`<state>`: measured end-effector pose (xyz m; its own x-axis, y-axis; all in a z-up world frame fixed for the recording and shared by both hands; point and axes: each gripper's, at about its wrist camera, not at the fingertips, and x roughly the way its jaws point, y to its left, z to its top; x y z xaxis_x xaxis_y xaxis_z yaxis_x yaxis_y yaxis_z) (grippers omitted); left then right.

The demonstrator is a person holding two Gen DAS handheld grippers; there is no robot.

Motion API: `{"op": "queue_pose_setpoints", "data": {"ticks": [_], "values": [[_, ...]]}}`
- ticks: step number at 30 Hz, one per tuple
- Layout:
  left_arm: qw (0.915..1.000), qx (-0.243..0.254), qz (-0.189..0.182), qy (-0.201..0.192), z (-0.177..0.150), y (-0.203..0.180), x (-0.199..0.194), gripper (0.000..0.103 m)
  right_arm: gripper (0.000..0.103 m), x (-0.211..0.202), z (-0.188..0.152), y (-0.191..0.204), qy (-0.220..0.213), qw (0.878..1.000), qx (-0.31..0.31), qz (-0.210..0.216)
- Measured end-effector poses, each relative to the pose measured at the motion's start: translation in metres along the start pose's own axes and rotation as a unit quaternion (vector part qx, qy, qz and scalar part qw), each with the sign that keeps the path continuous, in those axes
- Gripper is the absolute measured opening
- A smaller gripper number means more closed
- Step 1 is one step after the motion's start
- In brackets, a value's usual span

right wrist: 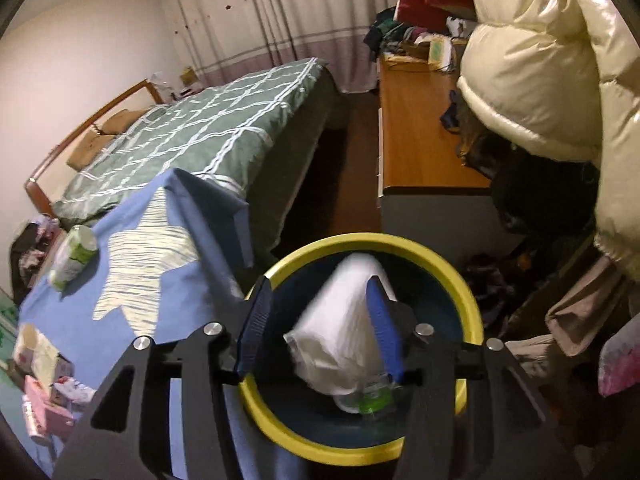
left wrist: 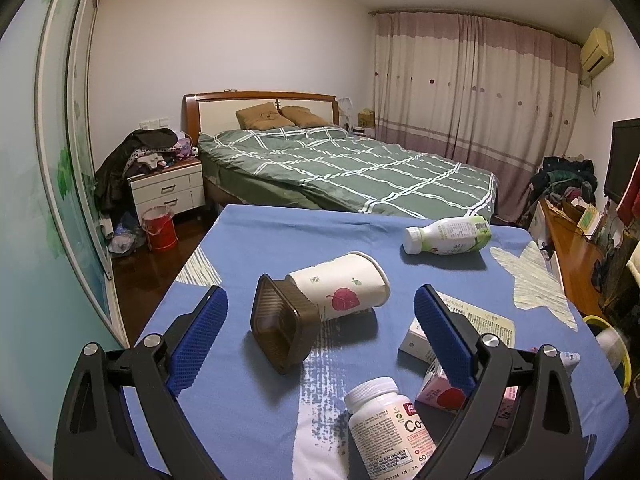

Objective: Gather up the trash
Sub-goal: 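Carry the white tissue with the right tool over the bin and release, then grasp the white supplement bottle with the left tool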

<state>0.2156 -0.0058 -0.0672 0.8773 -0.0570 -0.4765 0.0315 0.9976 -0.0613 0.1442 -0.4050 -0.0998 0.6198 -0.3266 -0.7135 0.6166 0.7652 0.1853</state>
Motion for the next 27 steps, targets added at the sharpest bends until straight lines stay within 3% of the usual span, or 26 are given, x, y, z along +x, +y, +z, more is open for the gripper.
{"op": "queue_pose_setpoints", "data": {"ticks": [10,21,27], "values": [[0.9996,0.017,-0.003,0.022,-0.005,-0.007,0.008,0.093,0.055,0.004,-0.006,0.006,0.009,1.000,0.000,0.017],[0.9899,0.026,-0.018,0.138,-0.055,-0.034,0.000,0.093,0.055,0.003,-0.012,0.027,0.014,0.998,-0.015,0.056],[0.9849,0.021,-0.013,0.171,-0.075,-0.042,0.007,0.076,0.055,0.006,-0.020,0.036,0.022,0.997,-0.020,0.078]]}}
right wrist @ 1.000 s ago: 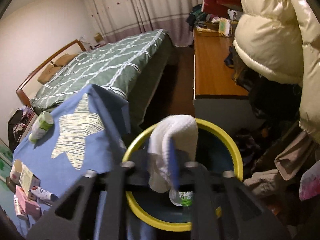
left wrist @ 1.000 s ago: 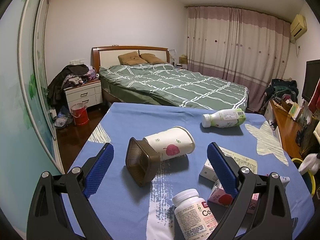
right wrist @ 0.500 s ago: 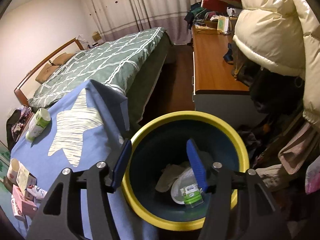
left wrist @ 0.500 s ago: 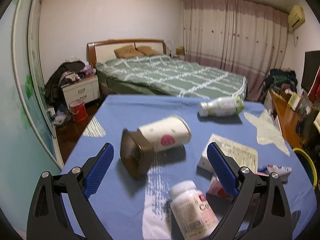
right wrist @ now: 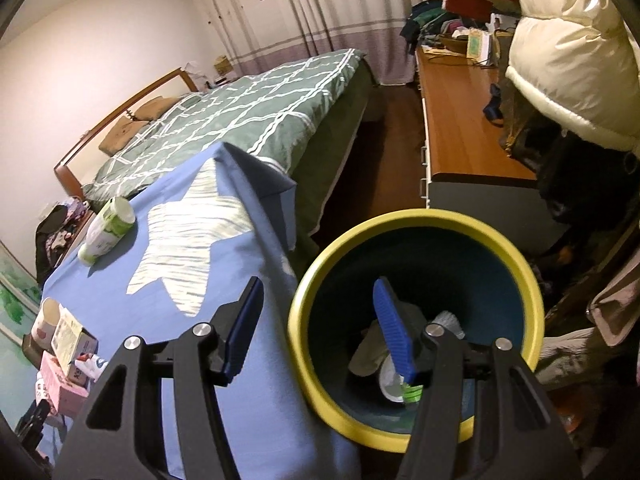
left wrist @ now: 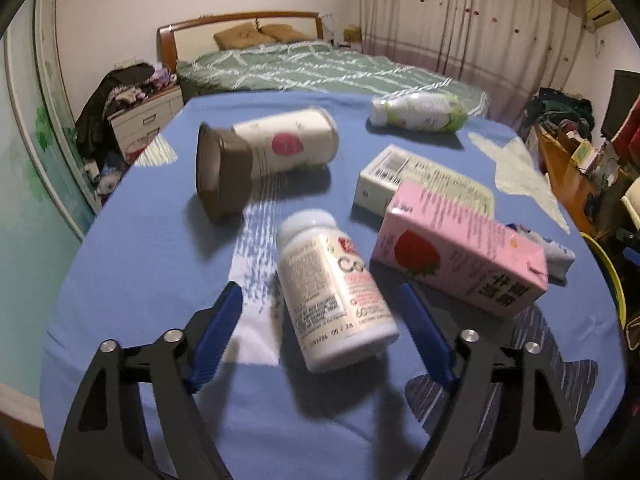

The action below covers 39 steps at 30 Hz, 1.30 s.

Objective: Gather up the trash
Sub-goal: 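Grasp the white supplement bottle with the left tool, then carry the white bottle with the left tool into the bin and release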

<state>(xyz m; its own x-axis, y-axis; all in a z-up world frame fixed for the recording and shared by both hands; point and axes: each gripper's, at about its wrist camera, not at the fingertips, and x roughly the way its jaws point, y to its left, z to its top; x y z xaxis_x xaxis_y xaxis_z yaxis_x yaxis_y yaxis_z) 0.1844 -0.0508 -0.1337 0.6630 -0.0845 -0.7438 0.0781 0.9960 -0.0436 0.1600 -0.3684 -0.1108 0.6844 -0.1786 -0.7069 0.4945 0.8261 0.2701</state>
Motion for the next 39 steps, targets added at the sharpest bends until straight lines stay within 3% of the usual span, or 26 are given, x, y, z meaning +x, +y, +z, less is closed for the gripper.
{"op": "queue_pose_setpoints", "data": {"ticks": [8,14,27,32,39], "values": [[0.9998,-0.010,-0.005,0.013,-0.001,0.002,0.010,0.049,0.055,0.001,-0.007,-0.003,0.004,1.000,0.006,0.012],[0.9997,0.023,0.005,-0.011,-0.001,-0.004,-0.004,0.048,0.055,-0.002,-0.006,-0.006,0.000,1.000,0.011,0.015],[0.9960,0.070,-0.022,-0.051,0.005,-0.024,-0.064,0.047,0.055,-0.003,-0.008,-0.010,0.001,1.000,0.014,0.028],[0.9918,0.095,-0.048,-0.070,0.008,-0.047,-0.089,0.047,0.055,-0.006,-0.007,-0.017,-0.006,0.999,0.020,0.026],[0.9796,0.141,-0.122,-0.076,0.018,-0.109,-0.102,0.047,0.055,-0.010,-0.005,-0.045,-0.013,0.999,0.039,0.015]]}}
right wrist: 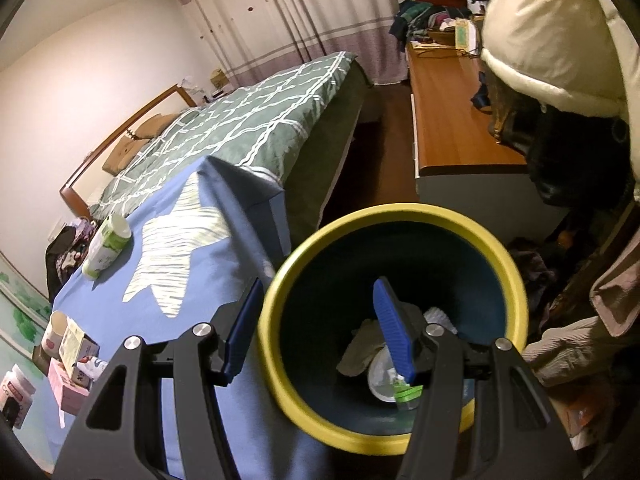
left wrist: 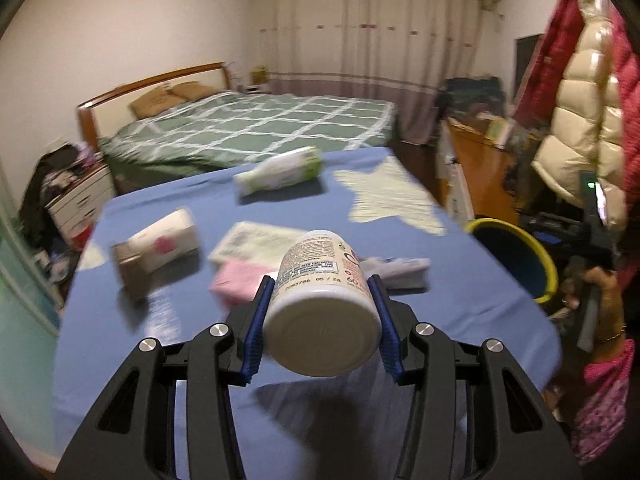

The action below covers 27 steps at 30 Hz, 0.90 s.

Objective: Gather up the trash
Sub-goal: 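Carry the white bottle with the left tool into the bin and release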

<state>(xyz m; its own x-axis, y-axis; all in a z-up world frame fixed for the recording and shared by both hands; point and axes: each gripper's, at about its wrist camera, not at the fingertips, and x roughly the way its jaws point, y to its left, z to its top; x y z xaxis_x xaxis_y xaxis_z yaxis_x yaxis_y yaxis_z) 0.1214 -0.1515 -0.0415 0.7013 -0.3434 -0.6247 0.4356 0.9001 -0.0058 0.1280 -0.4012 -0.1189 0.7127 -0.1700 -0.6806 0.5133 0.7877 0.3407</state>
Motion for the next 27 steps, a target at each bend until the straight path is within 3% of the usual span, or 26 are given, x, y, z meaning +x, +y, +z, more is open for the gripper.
{"op": "queue_pose_setpoints", "data": {"ticks": [6,12,19,27], "values": [[0.9964,0.044,-0.071,0.017,0.022,-0.065,0.035,0.047,0.055,-0.007,0.005,-0.025,-0.009,1.000,0.007,-0.013],[0.9840,0.098,-0.139,0.053,0.044,-0.153,0.084,0.047,0.055,-0.014,0.011,-0.054,-0.021,0.999,0.020,-0.026],[0.9695,0.133,-0.183,0.096,0.059,-0.234,0.147,0.047,0.055,-0.016,0.011,-0.085,-0.022,0.999,0.033,-0.036],[0.9632,0.146,-0.189,0.124,0.061,-0.288,0.197,0.047,0.055,-0.022,0.009,-0.114,-0.023,0.997,0.047,-0.053]]}}
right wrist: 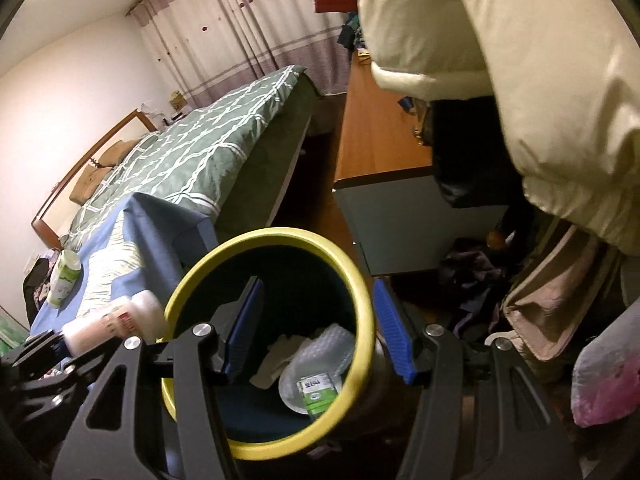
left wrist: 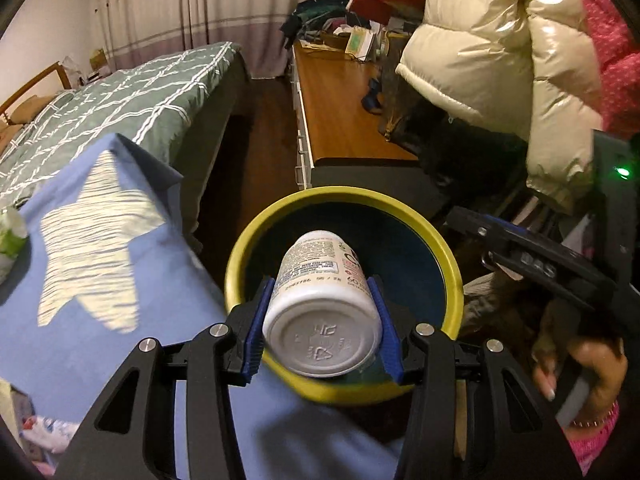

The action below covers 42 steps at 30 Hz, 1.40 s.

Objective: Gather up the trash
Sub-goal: 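Carry the white bottle with the left tool into the bin and release, then move the right tool to the white toothpaste tube and grasp it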

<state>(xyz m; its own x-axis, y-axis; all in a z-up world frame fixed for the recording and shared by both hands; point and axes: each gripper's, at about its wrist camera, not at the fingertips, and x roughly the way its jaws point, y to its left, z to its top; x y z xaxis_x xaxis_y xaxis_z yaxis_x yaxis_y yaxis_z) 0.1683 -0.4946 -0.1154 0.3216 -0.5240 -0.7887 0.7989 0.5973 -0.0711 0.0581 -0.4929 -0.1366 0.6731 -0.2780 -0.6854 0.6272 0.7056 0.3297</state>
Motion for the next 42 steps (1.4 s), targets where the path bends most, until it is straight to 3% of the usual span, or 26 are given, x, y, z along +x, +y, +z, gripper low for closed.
{"op": "queue_pose_setpoints", "data": {"ticks": [1,4,10,15,21,26,29,32,36,42], "values": [[1.0000,-0.002,0.001,0.001,0.001,0.000,0.005,0.048,0.055,0.000,0.000,-0.002,0.000,1.000,0.002,-0.001],[0.9999,-0.005,0.010,-0.012,0.004,-0.001,0.009,0.072,0.055,0.000,0.000,-0.005,0.001,1.000,0.006,-0.003],[0.9978,-0.018,0.012,-0.062,-0.007,0.021,-0.041,0.072,0.055,0.000,-0.005,0.004,0.006,1.000,-0.004,0.002],[0.9921,-0.048,0.030,-0.112,-0.036,0.061,-0.105,0.079,0.055,0.002,-0.010,0.023,0.013,1.000,-0.020,0.009],[0.9776,-0.096,0.094,-0.163,-0.083,0.126,-0.180,0.081,0.055,0.004,-0.021,0.073,0.027,0.997,-0.066,0.030],[0.9562,-0.150,0.157,-0.196,-0.126,0.183,-0.228,0.084,0.055,0.005,-0.038,0.133,0.043,0.990,-0.120,0.060],[0.9428,-0.182,0.188,-0.206,-0.152,0.218,-0.245,0.084,0.055,0.005,-0.052,0.173,0.058,0.981,-0.158,0.093],[0.9294,-0.212,0.211,-0.216,-0.180,0.250,-0.258,0.084,0.055,0.002,-0.072,0.221,0.081,0.963,-0.218,0.134],[0.9192,-0.232,0.227,-0.222,-0.211,0.280,-0.262,0.085,0.055,-0.004,-0.095,0.272,0.099,0.937,-0.283,0.176],[0.9062,-0.242,0.232,-0.257,-0.241,0.298,-0.269,0.085,0.055,-0.002,-0.125,0.337,0.097,0.895,-0.398,0.176]]}}
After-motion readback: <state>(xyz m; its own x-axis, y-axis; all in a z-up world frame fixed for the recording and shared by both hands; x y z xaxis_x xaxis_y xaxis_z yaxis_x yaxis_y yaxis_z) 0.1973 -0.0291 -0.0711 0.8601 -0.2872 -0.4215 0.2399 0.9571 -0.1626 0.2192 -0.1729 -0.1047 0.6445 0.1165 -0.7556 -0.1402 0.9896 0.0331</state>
